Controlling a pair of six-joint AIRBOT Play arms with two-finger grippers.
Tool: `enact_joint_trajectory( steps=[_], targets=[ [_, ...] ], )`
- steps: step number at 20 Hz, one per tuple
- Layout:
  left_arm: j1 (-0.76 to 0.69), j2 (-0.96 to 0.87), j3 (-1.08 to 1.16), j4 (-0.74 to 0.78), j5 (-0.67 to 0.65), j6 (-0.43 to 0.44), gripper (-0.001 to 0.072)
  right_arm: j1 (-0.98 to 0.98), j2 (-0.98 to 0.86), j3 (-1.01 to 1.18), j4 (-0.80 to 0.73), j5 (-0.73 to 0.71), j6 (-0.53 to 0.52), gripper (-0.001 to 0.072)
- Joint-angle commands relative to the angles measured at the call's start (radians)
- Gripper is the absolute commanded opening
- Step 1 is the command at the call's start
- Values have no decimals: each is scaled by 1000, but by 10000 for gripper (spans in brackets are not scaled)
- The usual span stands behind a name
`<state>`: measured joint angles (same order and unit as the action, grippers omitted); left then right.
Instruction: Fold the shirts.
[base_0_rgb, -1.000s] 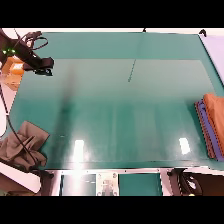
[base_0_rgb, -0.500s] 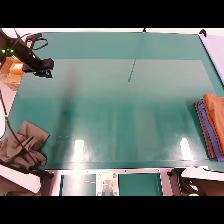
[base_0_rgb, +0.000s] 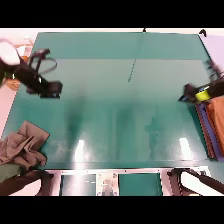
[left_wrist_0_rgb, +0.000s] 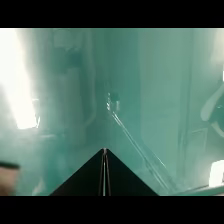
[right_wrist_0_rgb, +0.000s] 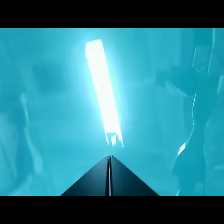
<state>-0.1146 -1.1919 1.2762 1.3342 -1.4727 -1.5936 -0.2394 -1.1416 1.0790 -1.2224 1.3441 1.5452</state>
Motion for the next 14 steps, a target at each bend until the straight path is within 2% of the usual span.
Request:
enact_joint_trajectory(
  steps=[1, 7, 14],
  targets=[
    [-31, 188, -274, -14, 90, -47, 25, 196, 104, -236, 10, -141, -13, 15],
    [-31, 205, -293, -14, 116, -51, 26, 370, 106, -252, 11, -137, -7, 16],
    [-31, 205, -292, -14, 157, -56, 26, 387, 106, -252, 11, -136, -7, 16]
  ],
)
